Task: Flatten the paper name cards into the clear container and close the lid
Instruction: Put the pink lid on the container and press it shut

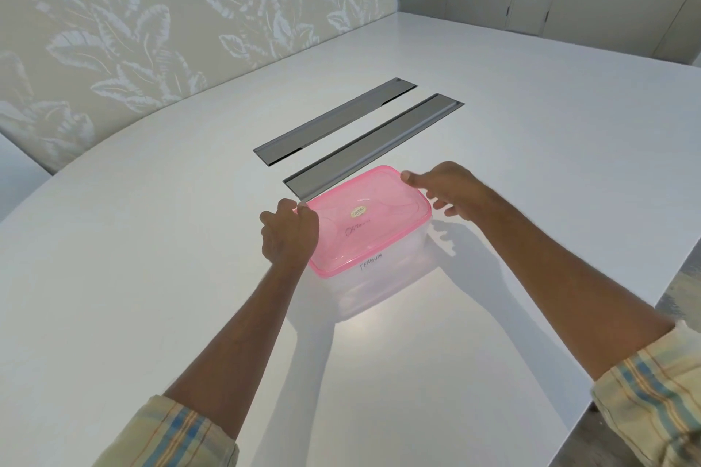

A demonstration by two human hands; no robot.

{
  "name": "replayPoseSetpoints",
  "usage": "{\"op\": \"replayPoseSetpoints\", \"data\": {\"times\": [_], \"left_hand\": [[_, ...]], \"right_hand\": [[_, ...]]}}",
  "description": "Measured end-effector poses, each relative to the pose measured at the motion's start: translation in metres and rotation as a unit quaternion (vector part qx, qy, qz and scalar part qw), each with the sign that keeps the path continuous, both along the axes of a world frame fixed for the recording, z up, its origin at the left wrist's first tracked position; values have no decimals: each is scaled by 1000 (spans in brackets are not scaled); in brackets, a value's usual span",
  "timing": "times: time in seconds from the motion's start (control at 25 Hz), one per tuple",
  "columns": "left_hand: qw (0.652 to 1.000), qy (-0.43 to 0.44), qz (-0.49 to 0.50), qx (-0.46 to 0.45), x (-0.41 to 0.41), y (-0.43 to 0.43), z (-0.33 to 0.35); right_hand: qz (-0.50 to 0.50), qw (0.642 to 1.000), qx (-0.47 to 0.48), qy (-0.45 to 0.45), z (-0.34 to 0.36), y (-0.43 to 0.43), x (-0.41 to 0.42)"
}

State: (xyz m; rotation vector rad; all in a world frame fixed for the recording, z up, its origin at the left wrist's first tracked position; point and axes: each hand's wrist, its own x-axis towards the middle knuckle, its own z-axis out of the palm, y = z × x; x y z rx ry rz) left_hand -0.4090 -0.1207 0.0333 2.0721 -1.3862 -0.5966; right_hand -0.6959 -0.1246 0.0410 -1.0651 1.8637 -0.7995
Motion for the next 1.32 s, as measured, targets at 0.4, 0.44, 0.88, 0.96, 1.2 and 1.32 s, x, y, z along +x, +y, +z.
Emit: {"op": "replayPoseSetpoints", "data": {"times": [0.4,0.44,0.88,0.96,1.2,1.32], "left_hand": [[999,-28,-7,-28,-6,-11,-17],[999,-32,-9,-32,-7,-11,-19],[998,-55,-14,-24,-10,-11,-25],[998,-59,-12,-27,-10,-11,-26],[997,-65,-14,-41,-10,-10,-28],[996,-72,-18,-45,-9,-9,-27]], "right_hand": [[37,999,-21,15,-13,-73,27],[27,999,-22,18,-18,-76,28],[39,939,3,343,-25,-29,43],[48,919,33,389,-28,-13,38],[3,938,10,346,-36,2,37],[-11,946,-2,324,-37,3,37]]}}
